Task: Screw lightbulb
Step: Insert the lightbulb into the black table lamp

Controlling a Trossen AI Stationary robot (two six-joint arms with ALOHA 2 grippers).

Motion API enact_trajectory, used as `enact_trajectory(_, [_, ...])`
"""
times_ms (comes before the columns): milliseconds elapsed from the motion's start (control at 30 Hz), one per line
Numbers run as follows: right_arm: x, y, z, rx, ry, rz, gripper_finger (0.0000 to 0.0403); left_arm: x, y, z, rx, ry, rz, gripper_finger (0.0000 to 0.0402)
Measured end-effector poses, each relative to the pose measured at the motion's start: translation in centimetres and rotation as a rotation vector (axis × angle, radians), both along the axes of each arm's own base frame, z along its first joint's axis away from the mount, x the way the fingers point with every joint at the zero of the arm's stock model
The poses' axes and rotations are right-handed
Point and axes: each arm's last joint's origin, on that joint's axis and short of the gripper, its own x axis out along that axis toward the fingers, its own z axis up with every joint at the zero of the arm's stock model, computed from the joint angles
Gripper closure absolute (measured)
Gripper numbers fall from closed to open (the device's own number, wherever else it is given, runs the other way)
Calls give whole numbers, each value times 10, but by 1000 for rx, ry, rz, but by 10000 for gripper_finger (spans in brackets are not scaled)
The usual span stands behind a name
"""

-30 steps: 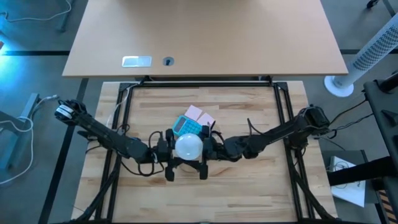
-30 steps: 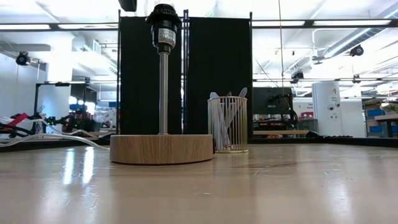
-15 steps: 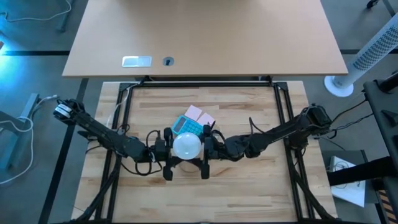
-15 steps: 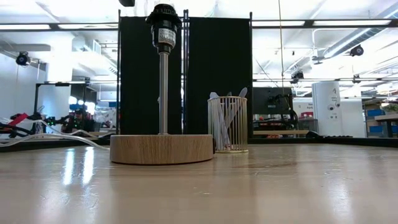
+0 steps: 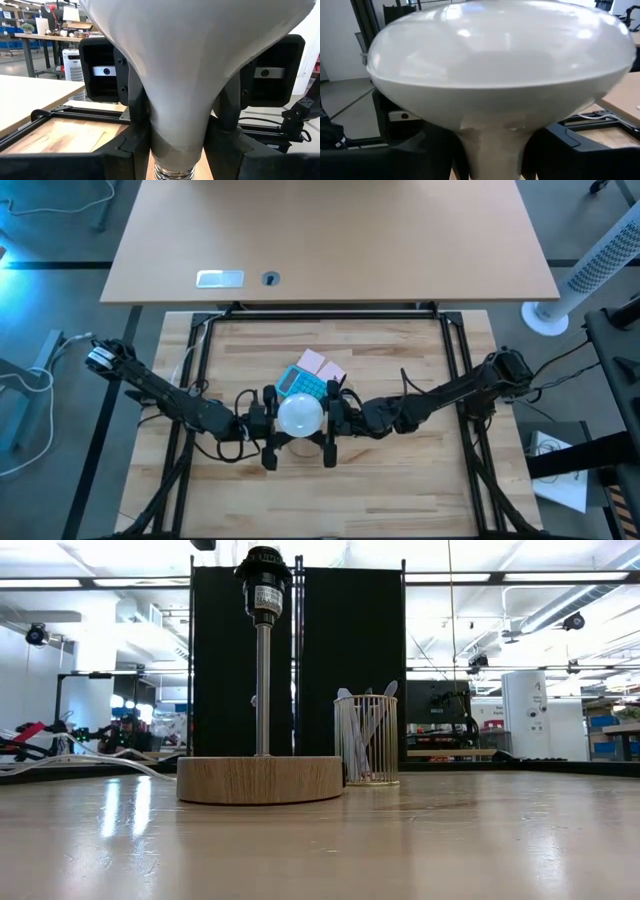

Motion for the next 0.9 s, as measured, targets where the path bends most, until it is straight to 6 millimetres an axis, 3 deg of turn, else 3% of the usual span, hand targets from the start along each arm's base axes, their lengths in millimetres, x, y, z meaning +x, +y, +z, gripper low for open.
enact_trajectory(500, [1, 0, 5, -16, -9, -1, 228, -1, 1, 2, 7, -6, 0, 254])
enact_trajectory(900, [-1, 0, 9, -34, -25, -4, 235, -7, 1, 2, 44, 42, -8, 195])
